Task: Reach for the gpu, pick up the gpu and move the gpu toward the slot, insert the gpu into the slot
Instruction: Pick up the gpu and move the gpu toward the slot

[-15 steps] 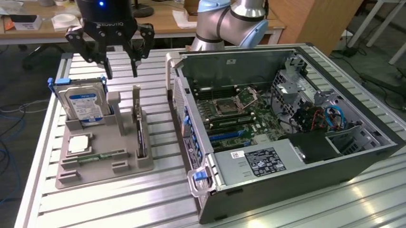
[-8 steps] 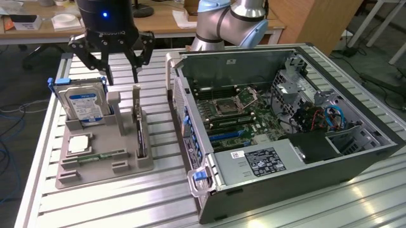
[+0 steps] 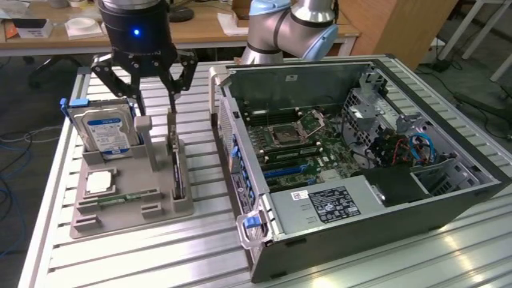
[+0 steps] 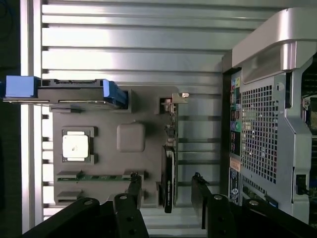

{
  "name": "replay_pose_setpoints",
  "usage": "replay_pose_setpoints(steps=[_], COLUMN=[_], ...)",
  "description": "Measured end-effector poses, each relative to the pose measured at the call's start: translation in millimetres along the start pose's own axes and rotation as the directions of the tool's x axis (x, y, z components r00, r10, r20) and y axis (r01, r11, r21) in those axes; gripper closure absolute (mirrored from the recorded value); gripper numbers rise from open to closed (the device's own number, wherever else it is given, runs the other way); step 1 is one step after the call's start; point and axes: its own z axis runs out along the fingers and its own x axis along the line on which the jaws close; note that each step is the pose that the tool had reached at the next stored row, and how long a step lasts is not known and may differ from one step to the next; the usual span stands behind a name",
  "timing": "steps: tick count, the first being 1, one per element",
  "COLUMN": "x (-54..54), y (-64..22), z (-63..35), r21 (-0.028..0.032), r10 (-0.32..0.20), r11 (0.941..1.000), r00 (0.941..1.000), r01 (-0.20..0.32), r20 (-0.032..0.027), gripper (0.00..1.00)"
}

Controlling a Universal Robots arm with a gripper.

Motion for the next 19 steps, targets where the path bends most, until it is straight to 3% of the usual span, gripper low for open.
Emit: replay_pose_setpoints(steps=[6, 12, 19], x=[-0.3, -0.7, -8.7], y=[-7.9, -30.3, -32.1], z=[10.6, 20.6, 33.4], r21=[0.0001, -0.0003, -0.0001], r10=[0.000, 0.000, 0.000], r11=[1.0000, 1.0000, 1.0000], r00=[1.0000, 1.0000, 1.0000], r01=[0.000, 0.000, 0.000], r20=[0.0000, 0.0001, 0.0001], gripper=[0.47, 0.47, 0.47])
